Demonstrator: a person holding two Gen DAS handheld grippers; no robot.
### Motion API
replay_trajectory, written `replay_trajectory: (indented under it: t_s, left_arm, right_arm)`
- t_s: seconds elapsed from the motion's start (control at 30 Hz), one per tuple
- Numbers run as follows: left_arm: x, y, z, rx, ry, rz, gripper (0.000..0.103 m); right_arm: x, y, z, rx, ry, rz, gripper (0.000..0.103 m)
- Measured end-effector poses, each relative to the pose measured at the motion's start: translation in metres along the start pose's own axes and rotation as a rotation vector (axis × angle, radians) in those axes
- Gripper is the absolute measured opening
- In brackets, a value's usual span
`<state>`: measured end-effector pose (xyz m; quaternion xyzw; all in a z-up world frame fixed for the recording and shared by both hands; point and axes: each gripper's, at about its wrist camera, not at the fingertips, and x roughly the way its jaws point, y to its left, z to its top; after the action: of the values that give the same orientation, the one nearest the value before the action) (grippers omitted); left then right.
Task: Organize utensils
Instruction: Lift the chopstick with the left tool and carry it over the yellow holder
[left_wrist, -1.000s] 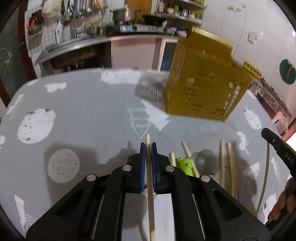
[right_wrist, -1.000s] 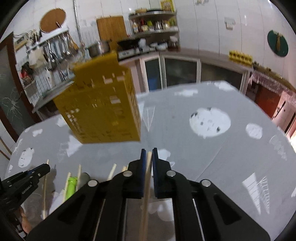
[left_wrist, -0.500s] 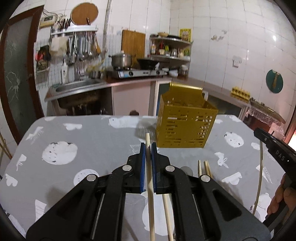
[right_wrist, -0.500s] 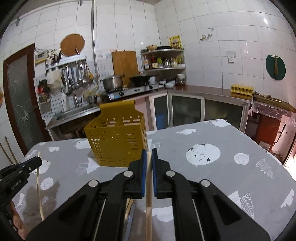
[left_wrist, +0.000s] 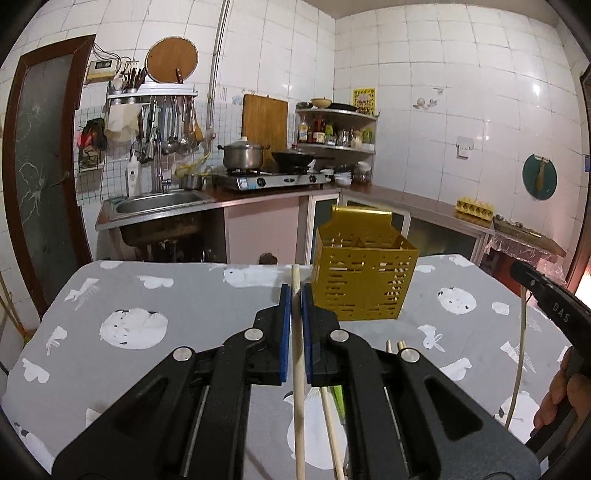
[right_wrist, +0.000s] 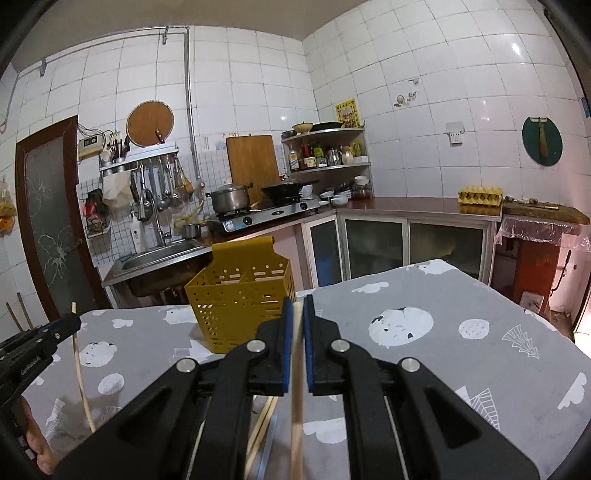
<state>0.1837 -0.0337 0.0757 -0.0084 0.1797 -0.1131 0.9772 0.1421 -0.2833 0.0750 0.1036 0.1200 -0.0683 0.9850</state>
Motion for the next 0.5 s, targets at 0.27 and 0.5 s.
replay_trajectory:
  t_s: [0.27,0.5]
  left_arm:
    - [-0.004,-0.002,0.002,0.011,-0.013,-0.001,0.005]
    - [-0.003,0.001,0.004,0.005,-0.013,-0.007,0.004]
  right_arm:
    - [0.000,-0.002,0.001,0.005,-0.001,0.002,0.006]
    - [-0.005,0.005,0.010,-0.043,-0.029,0.000,0.006]
